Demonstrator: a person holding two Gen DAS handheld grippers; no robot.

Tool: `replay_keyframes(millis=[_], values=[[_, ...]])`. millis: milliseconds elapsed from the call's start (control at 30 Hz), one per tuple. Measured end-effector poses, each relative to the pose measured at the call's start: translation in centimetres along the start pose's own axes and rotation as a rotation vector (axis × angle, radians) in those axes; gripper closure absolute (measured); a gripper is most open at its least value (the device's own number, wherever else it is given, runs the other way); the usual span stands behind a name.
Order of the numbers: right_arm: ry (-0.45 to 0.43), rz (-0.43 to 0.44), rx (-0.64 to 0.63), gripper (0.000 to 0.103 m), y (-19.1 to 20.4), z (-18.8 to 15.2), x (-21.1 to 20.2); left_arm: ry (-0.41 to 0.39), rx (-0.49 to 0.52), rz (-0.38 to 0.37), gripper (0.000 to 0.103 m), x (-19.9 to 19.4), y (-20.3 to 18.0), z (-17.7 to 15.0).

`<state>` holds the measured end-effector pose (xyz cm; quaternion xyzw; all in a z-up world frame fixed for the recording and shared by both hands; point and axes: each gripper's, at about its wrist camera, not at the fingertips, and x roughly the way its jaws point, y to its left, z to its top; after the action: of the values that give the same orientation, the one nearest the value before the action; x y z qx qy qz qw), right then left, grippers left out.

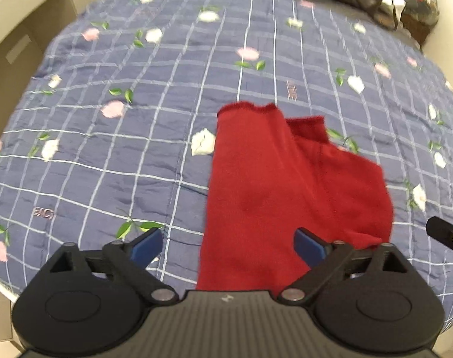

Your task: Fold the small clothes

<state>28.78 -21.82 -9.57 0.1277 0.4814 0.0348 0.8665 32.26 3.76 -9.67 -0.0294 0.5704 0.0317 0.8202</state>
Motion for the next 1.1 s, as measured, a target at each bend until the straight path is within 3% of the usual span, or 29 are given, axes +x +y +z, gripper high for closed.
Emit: replay_keyframes(millis=[167, 467, 867, 1100], values=[[-0.065, 0.05, -0.065, 0.002, 0.8, -1.1, -3.9, -0.09, -0.048, 0.01, 0.001, -4.3, -0.1, -3.3], [-0.134, 0.115, -0.151, 0.001, 1.5, -4.4, -11.0, -0.216, -0.089, 0.07, 0.001, -11.3, 1.1, -10.6], [-0.09, 0.135, -0.202, 0.001, 2.7, -9.8, -15.9, -0.272, -0.097, 0.074, 0.001, -15.6, 3.9, -18.0], [-0.061, 0.098, -0.168, 0.001, 3.7, -13.0, -17.3, -0.268, -0.014, 0.059, 0.0, -16.0, 5.1, -21.4]])
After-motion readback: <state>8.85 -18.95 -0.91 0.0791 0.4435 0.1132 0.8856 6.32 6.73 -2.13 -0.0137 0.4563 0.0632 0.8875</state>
